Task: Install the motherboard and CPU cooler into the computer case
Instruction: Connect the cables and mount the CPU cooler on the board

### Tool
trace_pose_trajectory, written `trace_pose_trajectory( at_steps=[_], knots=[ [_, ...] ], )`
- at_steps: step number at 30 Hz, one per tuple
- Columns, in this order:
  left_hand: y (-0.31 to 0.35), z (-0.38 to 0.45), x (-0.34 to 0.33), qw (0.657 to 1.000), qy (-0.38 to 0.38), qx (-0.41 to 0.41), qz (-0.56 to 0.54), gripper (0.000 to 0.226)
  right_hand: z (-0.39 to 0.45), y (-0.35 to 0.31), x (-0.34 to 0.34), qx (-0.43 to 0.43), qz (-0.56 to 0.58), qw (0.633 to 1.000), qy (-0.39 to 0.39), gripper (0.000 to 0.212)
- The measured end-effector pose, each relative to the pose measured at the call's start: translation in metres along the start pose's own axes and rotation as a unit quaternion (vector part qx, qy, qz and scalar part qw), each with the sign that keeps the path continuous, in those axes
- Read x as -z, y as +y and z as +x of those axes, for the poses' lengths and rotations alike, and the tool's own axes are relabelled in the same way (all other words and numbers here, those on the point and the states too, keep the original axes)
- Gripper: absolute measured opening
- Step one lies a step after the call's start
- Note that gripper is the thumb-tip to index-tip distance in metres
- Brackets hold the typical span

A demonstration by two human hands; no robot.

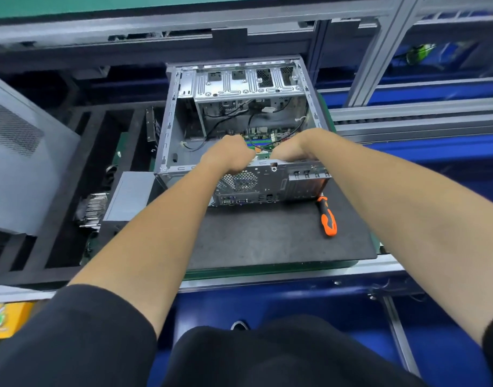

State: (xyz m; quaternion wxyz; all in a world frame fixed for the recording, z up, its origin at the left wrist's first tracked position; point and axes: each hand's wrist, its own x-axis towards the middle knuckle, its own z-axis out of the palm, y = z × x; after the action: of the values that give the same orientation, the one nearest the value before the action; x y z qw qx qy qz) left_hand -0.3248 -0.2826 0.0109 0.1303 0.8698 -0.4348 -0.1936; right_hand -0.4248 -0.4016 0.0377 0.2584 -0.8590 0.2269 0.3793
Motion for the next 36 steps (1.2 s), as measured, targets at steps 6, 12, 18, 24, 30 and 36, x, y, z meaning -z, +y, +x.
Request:
trace_pose_trajectory(
  at_steps=[6,12,18,24,30,36],
  knots=[
    [0.001,0.006,-0.001,0.999,-0.040,0.019,0.009,0.033,0.001,-0.001,0.000,-0.017,0.023,0.999,-0.020,0.037],
    [0.000,0.006,-0.002,0.999,-0.012,0.041,0.004,0.030,0.007,0.000,-0.001,-0.043,0.052,0.998,-0.014,0.057],
    [-0.002,-0.003,-0.001,0.999,0.037,0.004,-0.009,0.029,0.010,-0.002,0.001,-0.029,0.028,0.998,-0.042,0.053],
    [0.001,-0.004,0.000,1.000,0.029,0.009,-0.007,0.028,0.012,-0.002,0.000,-0.036,0.018,0.998,-0.039,0.059],
    [0.002,-0.003,0.002,1.000,-0.006,0.015,-0.019,0.027,0.010,0.000,-0.001,-0.056,0.040,0.998,-0.005,0.062],
    [0.001,-0.002,0.003,0.999,-0.017,0.017,-0.026,0.028,0.012,0.000,-0.001,-0.049,0.032,0.998,-0.002,0.060]
  ],
)
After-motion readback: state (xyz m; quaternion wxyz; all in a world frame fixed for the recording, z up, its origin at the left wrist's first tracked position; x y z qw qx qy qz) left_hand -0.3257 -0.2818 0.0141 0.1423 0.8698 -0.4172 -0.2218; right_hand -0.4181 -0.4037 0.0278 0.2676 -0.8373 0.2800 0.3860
